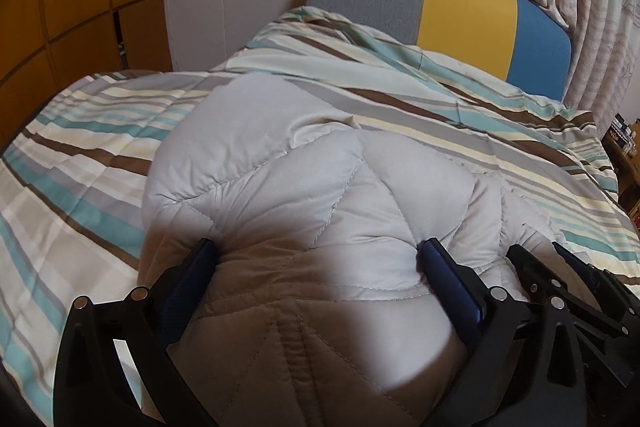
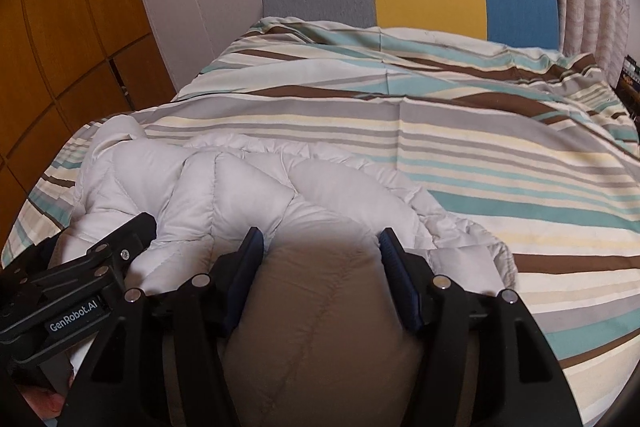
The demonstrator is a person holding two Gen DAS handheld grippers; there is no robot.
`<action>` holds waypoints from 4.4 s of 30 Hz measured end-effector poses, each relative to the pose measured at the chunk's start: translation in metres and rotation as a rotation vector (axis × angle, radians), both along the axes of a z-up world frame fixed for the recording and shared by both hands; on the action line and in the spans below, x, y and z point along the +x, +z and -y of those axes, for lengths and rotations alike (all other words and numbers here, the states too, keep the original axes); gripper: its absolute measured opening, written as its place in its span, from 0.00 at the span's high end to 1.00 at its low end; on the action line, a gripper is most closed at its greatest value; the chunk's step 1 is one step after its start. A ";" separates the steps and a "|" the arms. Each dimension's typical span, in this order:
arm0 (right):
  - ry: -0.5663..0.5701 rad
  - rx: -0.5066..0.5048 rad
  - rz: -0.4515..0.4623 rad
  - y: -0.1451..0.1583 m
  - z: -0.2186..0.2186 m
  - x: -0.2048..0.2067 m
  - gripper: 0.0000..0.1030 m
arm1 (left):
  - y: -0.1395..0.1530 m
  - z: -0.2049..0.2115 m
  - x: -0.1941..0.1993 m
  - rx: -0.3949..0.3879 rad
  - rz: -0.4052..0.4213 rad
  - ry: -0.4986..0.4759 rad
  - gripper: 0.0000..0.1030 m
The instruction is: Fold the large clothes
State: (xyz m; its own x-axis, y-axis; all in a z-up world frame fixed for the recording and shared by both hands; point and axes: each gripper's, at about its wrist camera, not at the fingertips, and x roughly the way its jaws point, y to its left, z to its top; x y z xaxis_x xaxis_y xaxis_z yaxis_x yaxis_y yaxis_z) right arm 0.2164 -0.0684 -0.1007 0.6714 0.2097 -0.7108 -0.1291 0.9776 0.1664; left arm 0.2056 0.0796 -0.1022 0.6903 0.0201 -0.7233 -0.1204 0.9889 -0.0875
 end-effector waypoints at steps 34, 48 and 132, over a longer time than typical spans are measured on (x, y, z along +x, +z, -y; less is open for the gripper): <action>-0.063 0.012 0.113 -0.005 0.039 -0.149 0.24 | -0.005 0.032 -0.150 0.171 0.147 -0.092 0.03; -0.125 -0.003 0.075 0.009 0.049 -0.217 0.13 | 0.002 0.011 -0.220 0.003 0.086 -0.073 0.03; 0.033 0.004 0.178 0.083 0.029 -0.348 0.02 | 0.064 -0.008 -0.341 0.061 0.217 -0.045 0.03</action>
State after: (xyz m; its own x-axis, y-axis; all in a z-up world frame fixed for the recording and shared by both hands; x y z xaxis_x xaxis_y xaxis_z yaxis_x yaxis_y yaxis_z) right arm -0.1315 -0.0974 -0.0180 0.7791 0.2360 -0.5809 -0.1888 0.9718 0.1416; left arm -0.1355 0.0878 -0.0380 0.8308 0.0249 -0.5561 -0.0607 0.9971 -0.0460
